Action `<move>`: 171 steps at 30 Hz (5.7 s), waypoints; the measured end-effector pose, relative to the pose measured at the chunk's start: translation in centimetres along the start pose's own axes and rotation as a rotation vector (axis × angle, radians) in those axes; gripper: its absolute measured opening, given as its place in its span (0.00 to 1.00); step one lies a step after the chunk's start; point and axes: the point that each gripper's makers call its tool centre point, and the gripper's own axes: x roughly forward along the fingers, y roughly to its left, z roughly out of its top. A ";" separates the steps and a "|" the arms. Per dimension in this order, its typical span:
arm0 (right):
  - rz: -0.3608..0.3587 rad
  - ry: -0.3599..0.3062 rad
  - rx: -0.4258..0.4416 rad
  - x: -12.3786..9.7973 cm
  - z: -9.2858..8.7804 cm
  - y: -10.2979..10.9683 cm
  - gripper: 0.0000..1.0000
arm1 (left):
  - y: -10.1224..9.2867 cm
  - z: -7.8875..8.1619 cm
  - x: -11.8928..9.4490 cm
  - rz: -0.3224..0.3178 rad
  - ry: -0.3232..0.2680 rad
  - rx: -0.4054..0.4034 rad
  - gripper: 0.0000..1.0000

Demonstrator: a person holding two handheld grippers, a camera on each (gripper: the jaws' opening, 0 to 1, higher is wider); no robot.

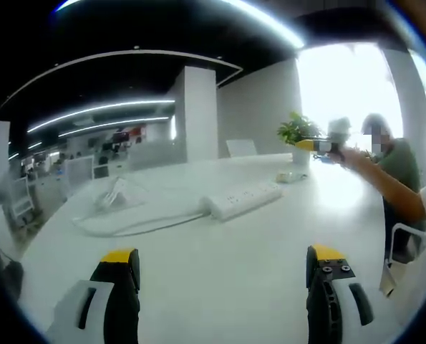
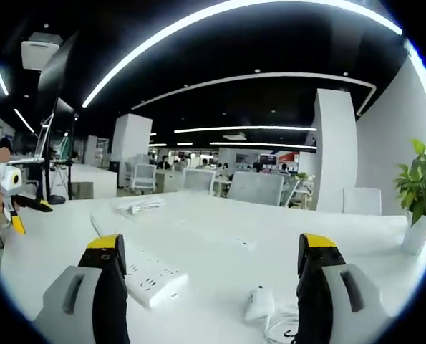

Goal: Straighten the power strip on the desk, plug the charger into it

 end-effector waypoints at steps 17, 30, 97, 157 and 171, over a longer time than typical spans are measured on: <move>-0.082 -0.016 0.036 -0.5 -0.4 -2.3 0.98 | 0.1 -0.4 0.0 -0.002 0.003 -0.009 0.99; -0.163 -0.041 0.086 -1.6 -0.2 -4.2 0.95 | 0.0 -0.2 0.1 0.002 0.000 -0.010 0.99; -0.216 -0.140 0.068 1.5 -4.3 -5.6 0.99 | 0.7 -0.3 -0.1 0.019 -0.012 -0.024 0.99; -0.211 0.091 0.072 3.2 -11.2 -5.5 0.74 | 0.7 0.1 -0.4 0.017 -0.027 -0.022 0.99; -0.204 0.128 0.089 2.8 -11.7 -5.3 0.62 | 0.6 0.1 -0.5 0.017 -0.029 -0.022 0.99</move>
